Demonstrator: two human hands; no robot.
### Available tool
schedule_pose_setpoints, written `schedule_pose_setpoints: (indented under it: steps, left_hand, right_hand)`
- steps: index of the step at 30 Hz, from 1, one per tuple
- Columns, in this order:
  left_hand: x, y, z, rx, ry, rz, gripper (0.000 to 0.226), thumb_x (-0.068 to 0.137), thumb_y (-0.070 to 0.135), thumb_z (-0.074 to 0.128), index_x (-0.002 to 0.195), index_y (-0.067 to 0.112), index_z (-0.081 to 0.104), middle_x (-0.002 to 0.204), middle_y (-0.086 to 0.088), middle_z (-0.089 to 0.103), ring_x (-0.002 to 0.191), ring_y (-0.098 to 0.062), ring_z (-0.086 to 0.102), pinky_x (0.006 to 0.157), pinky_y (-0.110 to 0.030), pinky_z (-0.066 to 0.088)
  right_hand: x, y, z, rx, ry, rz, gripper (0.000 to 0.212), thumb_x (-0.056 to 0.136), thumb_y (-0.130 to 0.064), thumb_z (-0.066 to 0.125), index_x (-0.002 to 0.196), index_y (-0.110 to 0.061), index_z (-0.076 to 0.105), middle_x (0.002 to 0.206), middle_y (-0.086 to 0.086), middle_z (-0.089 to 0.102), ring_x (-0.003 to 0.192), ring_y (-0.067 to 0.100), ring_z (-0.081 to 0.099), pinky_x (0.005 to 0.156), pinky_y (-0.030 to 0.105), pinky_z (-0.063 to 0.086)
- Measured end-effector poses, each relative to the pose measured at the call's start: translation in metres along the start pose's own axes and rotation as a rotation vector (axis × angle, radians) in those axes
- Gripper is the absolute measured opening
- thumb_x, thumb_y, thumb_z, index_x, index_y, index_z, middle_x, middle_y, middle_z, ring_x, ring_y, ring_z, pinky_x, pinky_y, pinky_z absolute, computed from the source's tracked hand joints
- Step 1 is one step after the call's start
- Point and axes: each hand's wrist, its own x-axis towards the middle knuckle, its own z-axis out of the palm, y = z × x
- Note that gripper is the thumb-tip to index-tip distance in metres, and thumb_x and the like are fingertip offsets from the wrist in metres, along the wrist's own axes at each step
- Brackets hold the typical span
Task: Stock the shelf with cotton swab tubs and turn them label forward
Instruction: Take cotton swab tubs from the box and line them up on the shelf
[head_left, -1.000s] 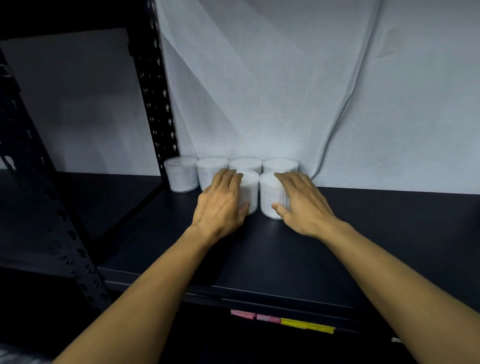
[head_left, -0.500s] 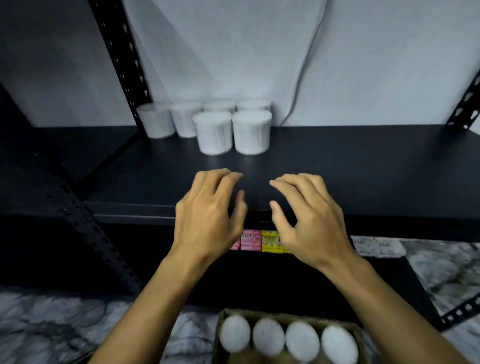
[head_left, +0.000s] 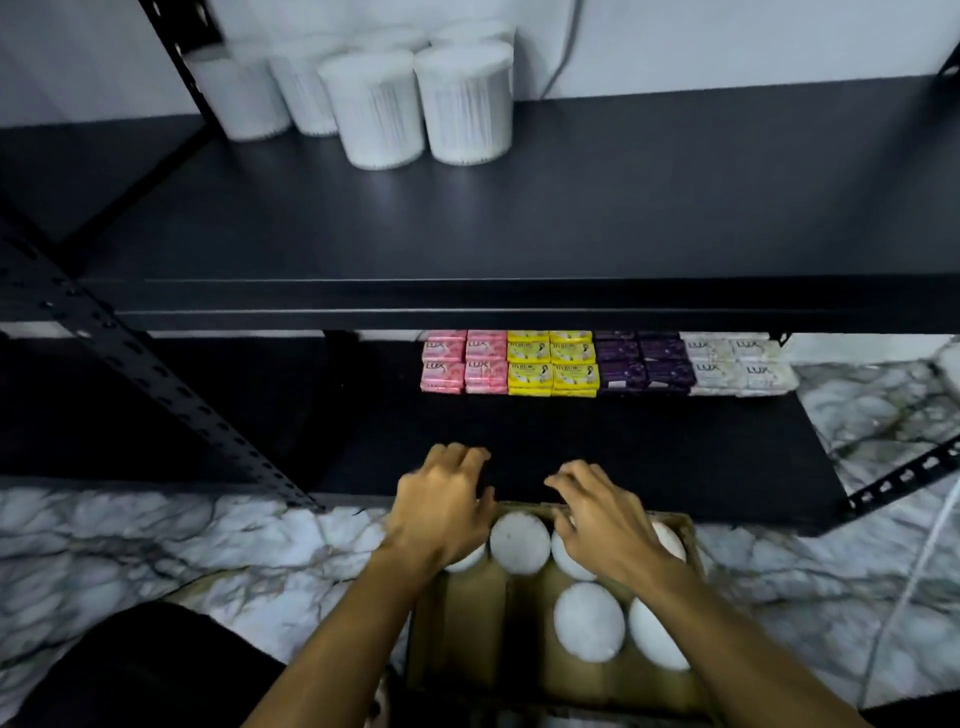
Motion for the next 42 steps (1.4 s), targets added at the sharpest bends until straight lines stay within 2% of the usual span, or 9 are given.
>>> schedule_pose_setpoints:
  steps: [6,12,18,21,26,29,33,36,42]
  left_hand:
    - [0.003,-0.022,0.07,0.108,-0.332,-0.055,0.062,0.089,0.049,0.054,0.14,0.02,0.037,0.14,-0.003,0.042,0.128,-0.023,0.035,0.1,-0.038,0.036]
    - [0.005,-0.043,0.137,0.333,-0.424,-0.057,0.069,0.088,0.045,0.054,0.141,0.01,0.031,0.145,-0.015,0.035,0.134,-0.034,0.028,0.106,-0.048,0.024]
    - [0.002,-0.054,0.175,0.323,-0.466,-0.096,0.068,0.078,0.037,0.066,0.134,0.01,0.038,0.137,-0.02,0.043,0.121,-0.034,0.041,0.096,-0.047,0.036]
    - [-0.001,-0.056,0.184,0.321,-0.493,-0.101,0.076,0.061,0.03,0.08,0.126,0.006,0.049,0.133,-0.028,0.05,0.121,-0.043,0.048,0.094,-0.053,0.045]
    - [-0.005,-0.061,0.196,0.28,-0.459,-0.057,0.064,0.066,0.017,0.077,0.124,-0.001,0.057,0.135,-0.036,0.046,0.124,-0.051,0.046,0.099,-0.058,0.043]
    - [-0.008,-0.061,0.2,0.232,-0.467,-0.079,0.058,0.066,0.016,0.077,0.119,-0.001,0.06,0.136,-0.04,0.042,0.124,-0.053,0.046,0.1,-0.057,0.042]
    - [-0.005,-0.063,0.195,0.316,-0.454,-0.091,0.062,0.088,0.019,0.048,0.142,-0.001,0.025,0.147,-0.035,0.024,0.134,-0.045,0.027,0.11,-0.049,0.025]
    - [0.001,-0.066,0.194,0.304,-0.419,-0.13,0.065,0.083,0.028,0.051,0.139,0.004,0.03,0.132,-0.02,0.045,0.119,-0.034,0.041,0.097,-0.043,0.035]
    - [0.006,-0.069,0.195,0.235,-0.428,-0.099,0.08,0.074,0.048,0.065,0.138,0.01,0.033,0.129,-0.014,0.041,0.118,-0.03,0.04,0.099,-0.04,0.036]
  right_hand:
    - [0.012,-0.007,0.054,-0.034,-0.279,0.06,0.044,0.089,-0.025,0.053,0.131,-0.016,0.042,0.13,0.003,0.04,0.116,0.021,0.041,0.08,0.03,0.036]
    - [0.028,-0.007,0.113,-0.186,-0.494,0.128,0.074,0.088,-0.035,0.057,0.147,-0.011,0.02,0.151,0.017,0.021,0.135,0.034,0.026,0.113,0.04,0.019]
    - [0.033,-0.012,0.149,-0.128,-0.4,0.197,0.094,0.022,-0.05,0.09,0.104,-0.009,0.069,0.102,0.025,0.063,0.084,0.036,0.064,0.074,0.042,0.056]
    - [0.03,-0.015,0.162,-0.105,-0.428,0.219,0.092,0.026,-0.044,0.091,0.108,-0.008,0.067,0.109,0.029,0.061,0.091,0.041,0.064,0.076,0.046,0.057]
    - [0.014,-0.022,0.176,-0.142,-0.447,0.224,0.099,0.045,-0.03,0.09,0.128,-0.004,0.041,0.13,0.035,0.049,0.115,0.05,0.053,0.086,0.055,0.051]
    - [0.004,-0.024,0.18,-0.175,-0.476,0.174,0.095,0.05,-0.034,0.088,0.128,0.0,0.048,0.134,0.034,0.046,0.118,0.052,0.05,0.089,0.057,0.049]
    - [0.008,-0.022,0.18,-0.17,-0.463,0.198,0.086,0.038,-0.04,0.09,0.11,-0.001,0.063,0.116,0.032,0.059,0.104,0.047,0.057,0.079,0.05,0.053]
    - [0.016,-0.015,0.179,-0.142,-0.404,0.184,0.096,0.038,-0.04,0.086,0.12,-0.004,0.054,0.108,0.024,0.06,0.095,0.038,0.057,0.079,0.046,0.053]
    - [0.023,-0.008,0.173,-0.16,-0.408,0.142,0.102,0.029,-0.046,0.081,0.119,-0.011,0.048,0.102,0.019,0.058,0.089,0.032,0.048,0.075,0.043,0.052]
